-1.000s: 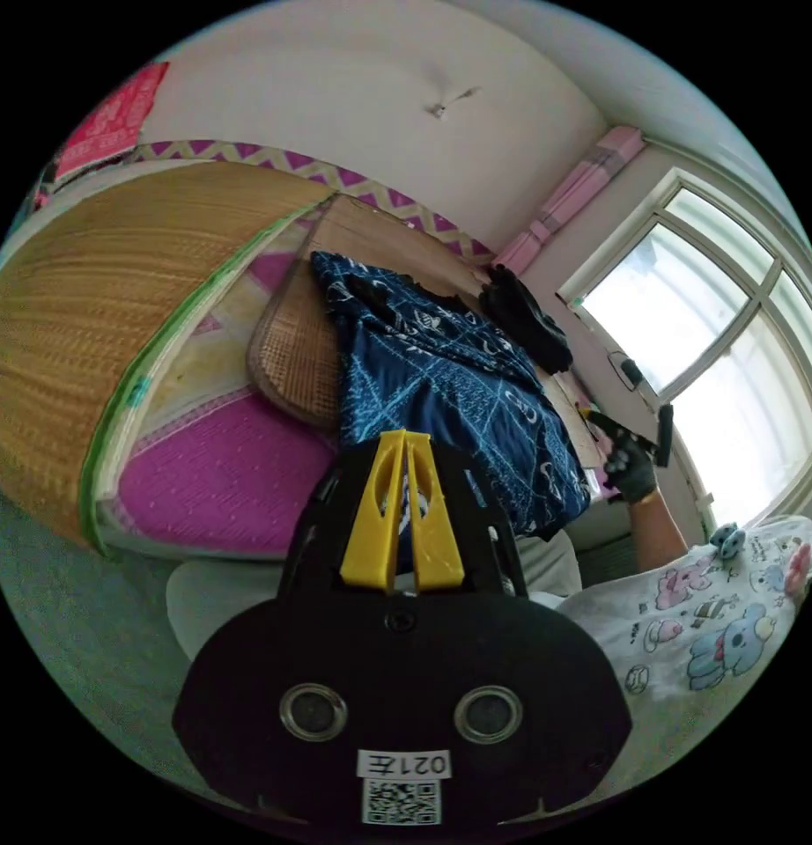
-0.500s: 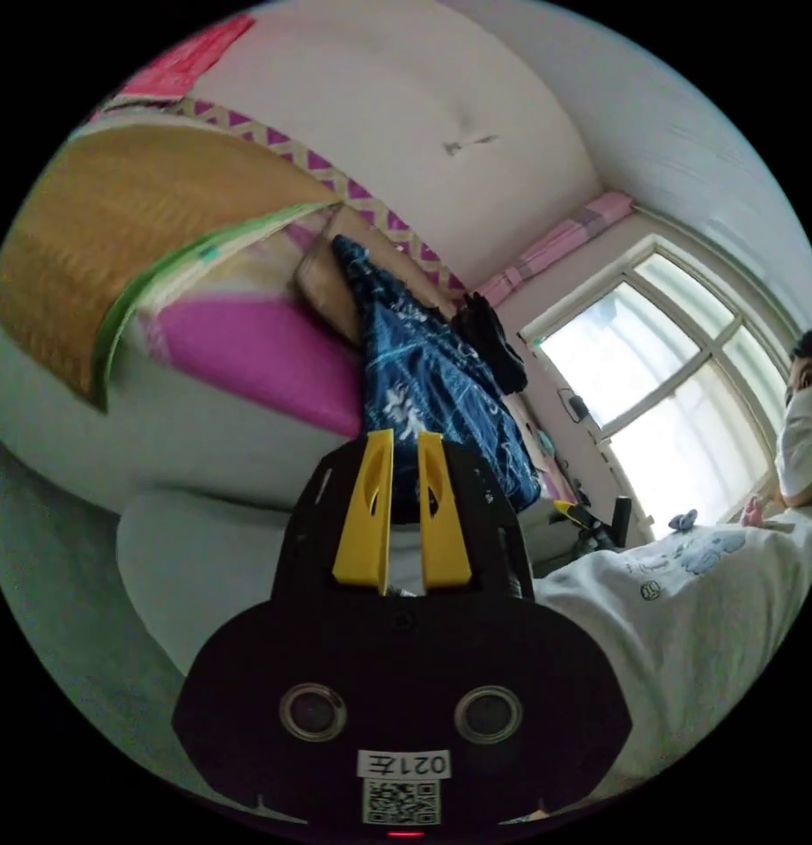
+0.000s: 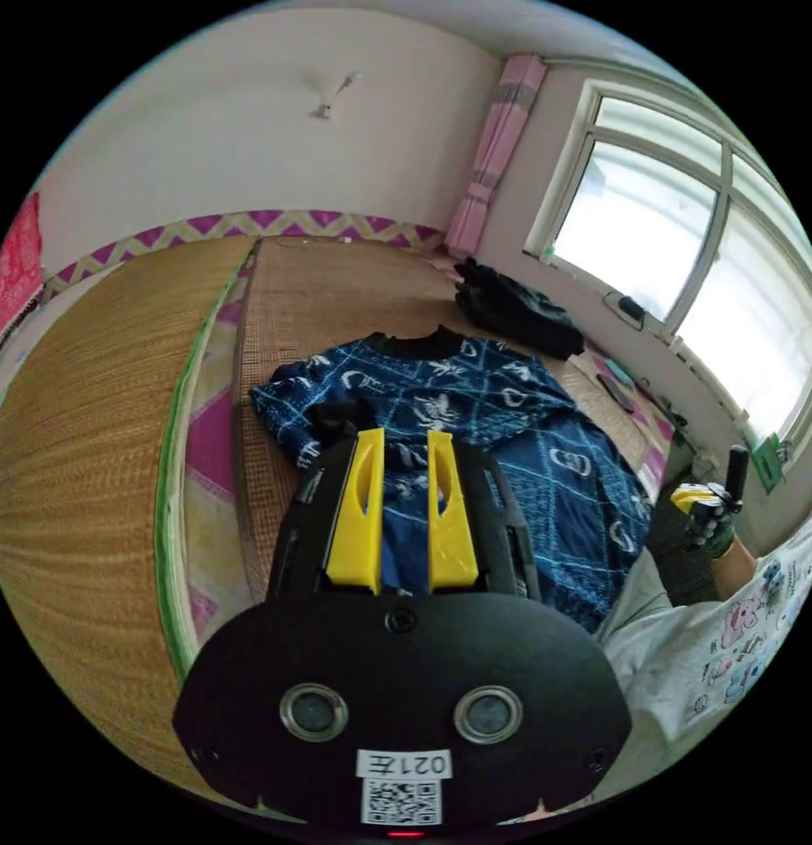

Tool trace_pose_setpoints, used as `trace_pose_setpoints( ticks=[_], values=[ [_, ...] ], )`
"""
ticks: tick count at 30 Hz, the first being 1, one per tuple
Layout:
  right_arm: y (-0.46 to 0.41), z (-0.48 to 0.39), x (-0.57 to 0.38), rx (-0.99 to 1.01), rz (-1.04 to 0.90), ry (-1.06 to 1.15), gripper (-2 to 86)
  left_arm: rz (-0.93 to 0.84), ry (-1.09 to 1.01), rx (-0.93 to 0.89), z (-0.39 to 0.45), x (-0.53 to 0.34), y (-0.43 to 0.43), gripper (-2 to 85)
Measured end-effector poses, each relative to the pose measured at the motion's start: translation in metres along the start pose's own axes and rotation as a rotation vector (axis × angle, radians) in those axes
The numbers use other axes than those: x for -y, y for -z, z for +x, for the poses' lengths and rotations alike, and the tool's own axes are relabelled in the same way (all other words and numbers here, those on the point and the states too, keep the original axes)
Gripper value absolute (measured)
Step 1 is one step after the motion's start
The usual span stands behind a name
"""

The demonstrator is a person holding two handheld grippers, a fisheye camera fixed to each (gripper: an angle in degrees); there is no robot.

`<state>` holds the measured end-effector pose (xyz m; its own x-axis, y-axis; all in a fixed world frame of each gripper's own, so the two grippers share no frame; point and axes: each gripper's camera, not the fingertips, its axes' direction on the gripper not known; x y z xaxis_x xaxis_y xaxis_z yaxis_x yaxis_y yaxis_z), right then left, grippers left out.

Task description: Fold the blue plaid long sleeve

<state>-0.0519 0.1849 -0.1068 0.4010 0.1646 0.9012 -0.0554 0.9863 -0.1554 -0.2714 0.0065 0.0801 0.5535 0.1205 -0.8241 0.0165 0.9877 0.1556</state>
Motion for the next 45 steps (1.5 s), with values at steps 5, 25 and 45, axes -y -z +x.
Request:
trace_pose_setpoints(
  ticks=[5, 25, 45],
  values=[
    [0.003, 0.014, -0.005, 0.042, 0.015, -0.044, 4.0, -0.184, -0.049, 0.028, -0.022, 0.019, -0.046, 8.1],
    [-0.024, 0.039, -0.019, 0.121, -0.022, -0.096, 0.3, -0.224, 0.078, -0.308, -0.077, -0.019, -0.020, -0.9],
    [-0.034, 0.027, -0.028, 0.107, 0.007, -0.104, 0.3, -0.090, 0.027, -0.230, -0.039, -0.018, 0.002, -0.9]
  ],
)
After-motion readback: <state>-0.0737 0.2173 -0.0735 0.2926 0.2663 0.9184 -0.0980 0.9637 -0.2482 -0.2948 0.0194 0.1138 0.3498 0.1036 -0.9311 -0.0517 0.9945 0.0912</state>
